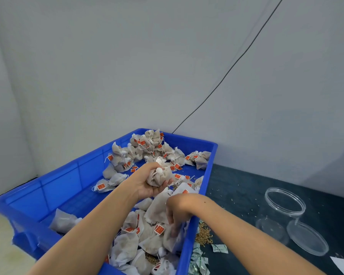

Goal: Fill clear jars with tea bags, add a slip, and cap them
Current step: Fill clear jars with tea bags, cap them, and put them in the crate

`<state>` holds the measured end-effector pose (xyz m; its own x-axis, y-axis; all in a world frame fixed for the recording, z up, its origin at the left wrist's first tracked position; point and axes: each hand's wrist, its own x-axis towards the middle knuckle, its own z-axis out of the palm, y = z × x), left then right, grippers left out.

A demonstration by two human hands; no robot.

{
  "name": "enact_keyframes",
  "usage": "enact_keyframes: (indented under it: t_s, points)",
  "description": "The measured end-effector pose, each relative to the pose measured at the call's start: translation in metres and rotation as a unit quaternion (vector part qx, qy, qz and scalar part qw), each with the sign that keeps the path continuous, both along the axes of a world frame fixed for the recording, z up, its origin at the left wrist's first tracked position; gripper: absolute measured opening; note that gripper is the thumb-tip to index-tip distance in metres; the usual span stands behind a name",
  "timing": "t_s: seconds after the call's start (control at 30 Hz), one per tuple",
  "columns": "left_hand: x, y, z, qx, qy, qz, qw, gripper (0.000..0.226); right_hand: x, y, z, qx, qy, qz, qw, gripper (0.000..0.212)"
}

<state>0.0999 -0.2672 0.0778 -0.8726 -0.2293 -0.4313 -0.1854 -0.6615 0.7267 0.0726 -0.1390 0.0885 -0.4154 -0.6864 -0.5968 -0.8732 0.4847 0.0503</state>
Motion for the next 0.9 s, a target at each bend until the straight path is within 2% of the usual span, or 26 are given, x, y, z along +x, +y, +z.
enact_keyframes:
  t_s: [0.1, 0.23, 0.37, 0.53, 0.63, 0.77, 0.9]
  points:
    - [0.000, -0.002, 0.000, -0.001, 0.001, 0.003, 1.000, 0.033, -0.014, 0.009, 0.012, -0.150, -0.064, -0.062, 0.985, 0.029]
    - [-0.002, -0.003, -0.001, -0.036, -0.007, -0.009, 0.999, 0.016, -0.034, 0.020, 0.026, -0.350, -0.161, -0.139, 0.912, 0.007]
    - [-0.001, -0.003, -0.001, -0.033, 0.007, -0.016, 0.999, 0.019, -0.045, 0.025, 0.033, -0.482, -0.163, -0.172, 0.844, 0.018]
    - [0.003, 0.012, 0.010, 0.048, 0.065, -0.035, 0.996, 0.040, -0.049, 0.034, 0.033, -0.580, -0.181, -0.224, 0.762, 0.015]
    - [0.002, 0.021, 0.014, 0.075, 0.100, -0.037, 0.991, 0.037, -0.049, 0.042, 0.033, -0.625, -0.198, -0.253, 0.712, 0.023]
    - [-0.001, 0.031, 0.020, 0.084, 0.111, -0.021, 0.990, 0.055, -0.048, 0.056, 0.034, -0.657, -0.236, -0.262, 0.667, 0.029]
    - [-0.007, 0.040, 0.032, 0.061, 0.133, -0.012, 0.989, 0.052, -0.051, 0.072, 0.039, -0.691, -0.282, -0.249, 0.618, 0.028]
